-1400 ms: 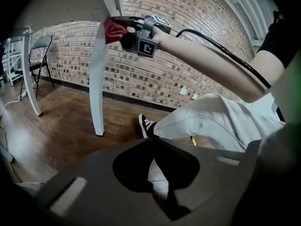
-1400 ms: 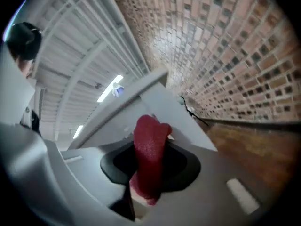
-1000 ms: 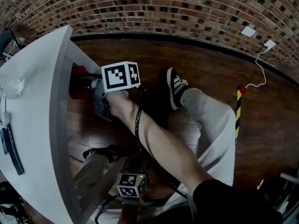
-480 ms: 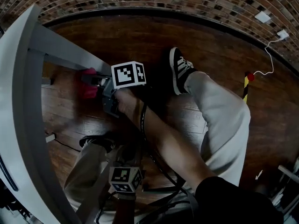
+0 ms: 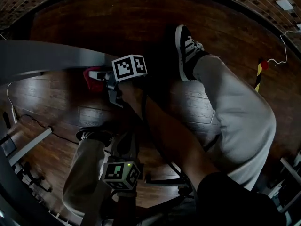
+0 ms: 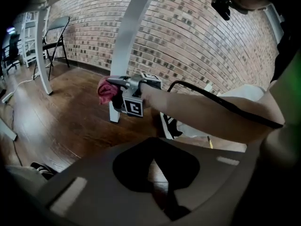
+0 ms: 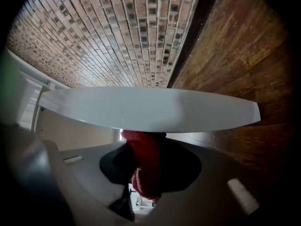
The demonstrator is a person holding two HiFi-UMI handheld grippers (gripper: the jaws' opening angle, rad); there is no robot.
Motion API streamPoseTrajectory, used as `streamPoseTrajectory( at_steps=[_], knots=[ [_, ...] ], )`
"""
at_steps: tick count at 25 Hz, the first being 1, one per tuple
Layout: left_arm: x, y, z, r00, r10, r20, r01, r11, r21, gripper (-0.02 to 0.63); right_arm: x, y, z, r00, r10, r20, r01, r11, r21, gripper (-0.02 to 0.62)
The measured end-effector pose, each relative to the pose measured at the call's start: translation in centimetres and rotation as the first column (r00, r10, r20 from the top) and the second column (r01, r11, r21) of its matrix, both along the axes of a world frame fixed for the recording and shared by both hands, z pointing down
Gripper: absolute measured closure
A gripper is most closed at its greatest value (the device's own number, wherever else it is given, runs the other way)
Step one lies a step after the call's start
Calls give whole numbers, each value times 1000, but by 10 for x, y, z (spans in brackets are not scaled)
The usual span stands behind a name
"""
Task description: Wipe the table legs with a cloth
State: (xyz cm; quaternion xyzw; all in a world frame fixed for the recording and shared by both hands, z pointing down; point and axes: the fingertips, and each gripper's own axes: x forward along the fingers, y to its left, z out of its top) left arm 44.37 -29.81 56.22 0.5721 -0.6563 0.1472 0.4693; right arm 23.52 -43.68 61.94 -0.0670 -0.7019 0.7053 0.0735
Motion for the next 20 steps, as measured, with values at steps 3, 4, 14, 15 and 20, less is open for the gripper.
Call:
streamPoseTrajectory(
  at_steps=[3,4,14,15,20],
  knots=[
    [-11,-5,11,999,-47,22,48,998,-36,604,3,0,40,999,-5,-39,4,1000,-11,491],
    [-13,-6,15,998,-52,23,52,998,-39,604,4,0,54,998,-10,-60,9,1000,-9,491],
    [-11,5,49,998,25,56,-18,993,-118,604,14,6,174,951,-117,-286,141,988,65,492],
    [-7,5,51,998,30,57,-23,992,-127,604,17,7,183,945,-122,-303,148,987,66,492],
    [0,9,65,999,50,20,-45,976,-215,604,21,11,217,915,-149,-376,176,984,38,494]
  ],
)
